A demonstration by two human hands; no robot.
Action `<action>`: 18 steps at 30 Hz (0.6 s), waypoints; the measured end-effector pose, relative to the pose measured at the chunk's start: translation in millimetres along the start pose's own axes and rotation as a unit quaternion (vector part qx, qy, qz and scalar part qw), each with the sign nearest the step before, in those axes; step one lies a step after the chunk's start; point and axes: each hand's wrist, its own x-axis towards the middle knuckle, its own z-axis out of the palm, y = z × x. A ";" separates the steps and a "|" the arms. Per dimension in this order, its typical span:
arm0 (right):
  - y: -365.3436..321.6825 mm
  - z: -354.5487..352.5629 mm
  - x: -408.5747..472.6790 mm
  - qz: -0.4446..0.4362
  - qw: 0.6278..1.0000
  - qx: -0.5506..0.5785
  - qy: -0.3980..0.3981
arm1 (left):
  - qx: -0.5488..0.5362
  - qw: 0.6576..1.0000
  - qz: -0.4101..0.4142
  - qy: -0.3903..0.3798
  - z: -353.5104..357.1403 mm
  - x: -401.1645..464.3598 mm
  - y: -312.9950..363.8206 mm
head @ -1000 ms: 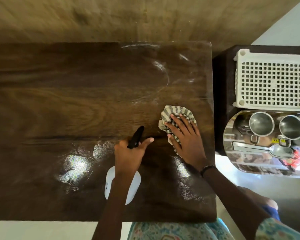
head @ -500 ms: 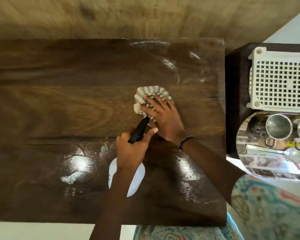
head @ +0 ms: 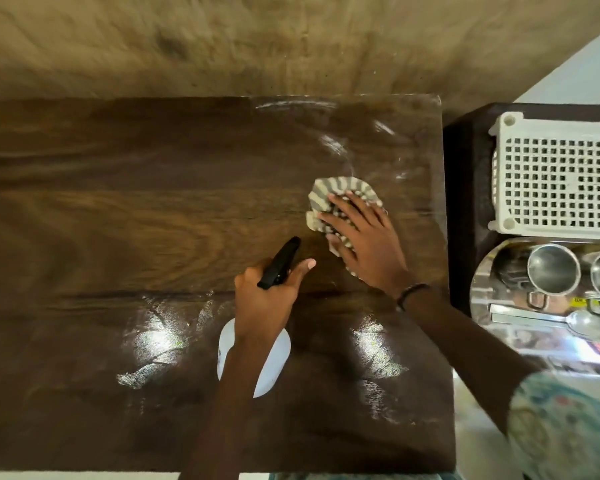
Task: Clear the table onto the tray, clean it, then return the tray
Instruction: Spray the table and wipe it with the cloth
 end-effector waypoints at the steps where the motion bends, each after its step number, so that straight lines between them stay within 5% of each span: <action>1: -11.2 3.2 12.7 0.001 1.000 0.008 0.001 | -0.001 1.000 0.001 0.001 1.8 1.1 1.8; 6: -47.1 23.0 8.6 -0.116 0.987 -0.043 -0.101 | 0.041 0.999 0.032 -0.009 15.9 7.6 14.6; 9: -19.6 21.5 -37.8 -0.165 0.985 0.009 -0.057 | 0.057 0.997 0.052 -0.022 30.4 10.0 25.4; 14: 25.6 16.3 -92.3 0.028 0.999 0.025 0.020 | 0.092 0.989 0.086 -0.078 67.0 17.5 45.1; 18: 22.0 14.4 -93.8 0.067 0.997 0.024 0.027 | 0.126 0.981 0.117 -0.093 93.3 23.0 57.5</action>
